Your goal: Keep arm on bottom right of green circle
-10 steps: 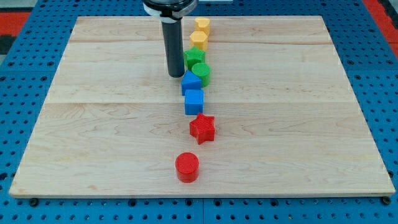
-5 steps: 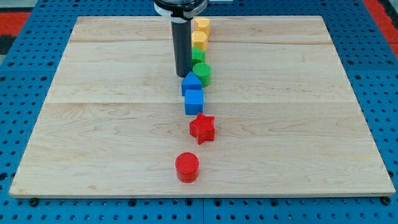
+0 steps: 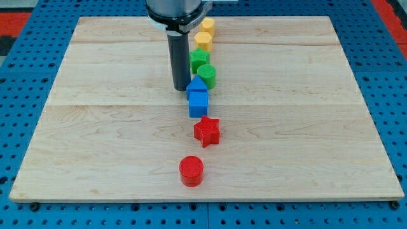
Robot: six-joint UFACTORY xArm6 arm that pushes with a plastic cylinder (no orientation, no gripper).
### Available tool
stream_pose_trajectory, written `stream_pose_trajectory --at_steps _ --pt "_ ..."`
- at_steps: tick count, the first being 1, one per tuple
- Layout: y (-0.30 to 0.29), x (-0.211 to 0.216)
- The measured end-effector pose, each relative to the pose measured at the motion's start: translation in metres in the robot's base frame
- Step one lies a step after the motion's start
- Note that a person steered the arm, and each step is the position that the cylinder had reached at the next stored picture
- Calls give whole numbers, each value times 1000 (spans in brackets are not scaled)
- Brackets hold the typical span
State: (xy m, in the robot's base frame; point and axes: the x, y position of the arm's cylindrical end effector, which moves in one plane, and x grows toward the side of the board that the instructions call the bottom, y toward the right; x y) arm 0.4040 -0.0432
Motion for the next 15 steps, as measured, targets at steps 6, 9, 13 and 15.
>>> stream_pose_trajectory --at_steps 6,9,13,15 --pt "-22 -4" --pt "-28 -163" --pt "124 -212" --pt "181 -162"
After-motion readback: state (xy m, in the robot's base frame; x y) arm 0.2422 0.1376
